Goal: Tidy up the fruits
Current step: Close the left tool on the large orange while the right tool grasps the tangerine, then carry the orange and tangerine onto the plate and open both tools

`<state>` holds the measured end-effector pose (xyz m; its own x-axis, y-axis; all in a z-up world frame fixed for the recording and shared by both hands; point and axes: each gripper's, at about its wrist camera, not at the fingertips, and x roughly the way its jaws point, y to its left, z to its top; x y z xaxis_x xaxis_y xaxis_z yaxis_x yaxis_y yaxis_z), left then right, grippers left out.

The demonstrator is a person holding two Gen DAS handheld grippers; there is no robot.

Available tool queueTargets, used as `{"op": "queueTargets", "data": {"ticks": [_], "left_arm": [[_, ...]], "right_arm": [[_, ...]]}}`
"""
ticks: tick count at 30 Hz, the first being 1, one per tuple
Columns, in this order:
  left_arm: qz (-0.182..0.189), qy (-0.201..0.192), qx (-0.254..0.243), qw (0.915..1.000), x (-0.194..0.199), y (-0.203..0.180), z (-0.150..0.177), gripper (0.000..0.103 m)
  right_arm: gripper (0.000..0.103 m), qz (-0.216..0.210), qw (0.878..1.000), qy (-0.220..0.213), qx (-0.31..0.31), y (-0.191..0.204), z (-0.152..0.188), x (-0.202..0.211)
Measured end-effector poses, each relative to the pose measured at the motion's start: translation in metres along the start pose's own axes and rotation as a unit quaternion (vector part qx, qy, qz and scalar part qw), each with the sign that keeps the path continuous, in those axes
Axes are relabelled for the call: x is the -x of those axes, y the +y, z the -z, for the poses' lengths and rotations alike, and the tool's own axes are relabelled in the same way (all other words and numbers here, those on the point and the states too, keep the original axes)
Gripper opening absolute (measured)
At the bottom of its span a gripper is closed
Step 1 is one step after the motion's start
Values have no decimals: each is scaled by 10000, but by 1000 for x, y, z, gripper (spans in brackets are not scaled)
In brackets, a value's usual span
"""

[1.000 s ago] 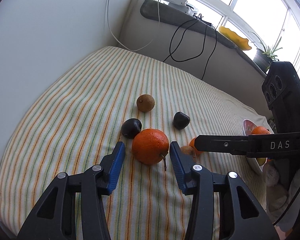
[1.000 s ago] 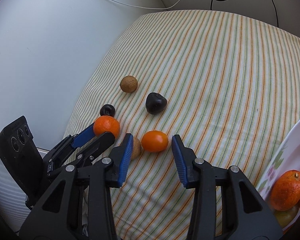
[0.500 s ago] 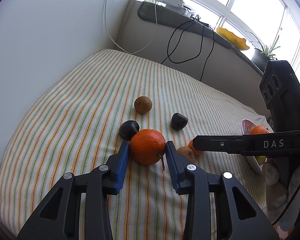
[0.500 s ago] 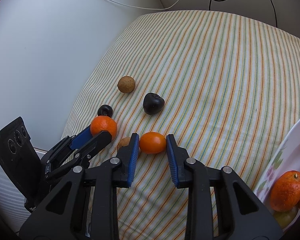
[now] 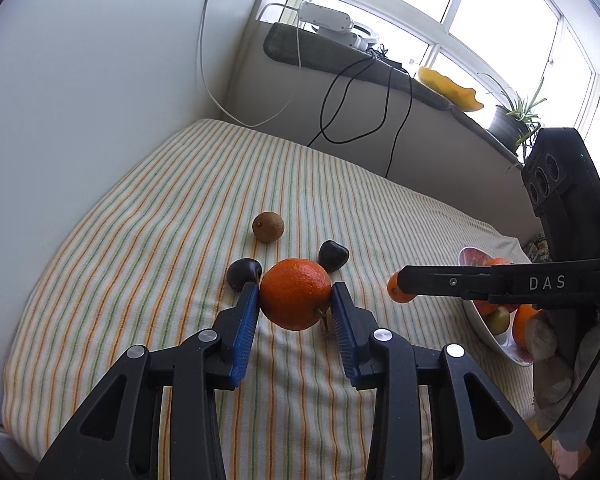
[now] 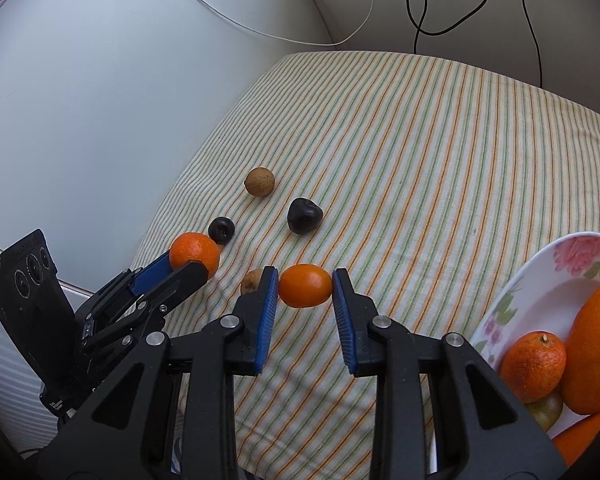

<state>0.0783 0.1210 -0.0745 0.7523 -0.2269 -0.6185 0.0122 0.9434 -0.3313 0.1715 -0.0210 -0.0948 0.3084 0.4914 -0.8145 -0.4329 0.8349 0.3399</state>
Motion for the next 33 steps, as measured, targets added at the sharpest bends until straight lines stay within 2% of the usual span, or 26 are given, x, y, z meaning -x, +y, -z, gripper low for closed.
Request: {"op": "queueTargets", "data": {"ticks": [8, 20, 33], "left_arm": [[249, -45, -141, 9996, 8, -25, 1, 35], [737, 57, -537, 9958, 6, -85, 5, 35], [1241, 279, -893, 9878, -7, -143, 14, 35]], "right_arm": [[29, 194, 9994, -262, 108, -7, 1, 38], [29, 595, 9964, -594, 84, -34, 10, 94], [29, 859, 9941, -656, 59, -56, 13, 111]]}}
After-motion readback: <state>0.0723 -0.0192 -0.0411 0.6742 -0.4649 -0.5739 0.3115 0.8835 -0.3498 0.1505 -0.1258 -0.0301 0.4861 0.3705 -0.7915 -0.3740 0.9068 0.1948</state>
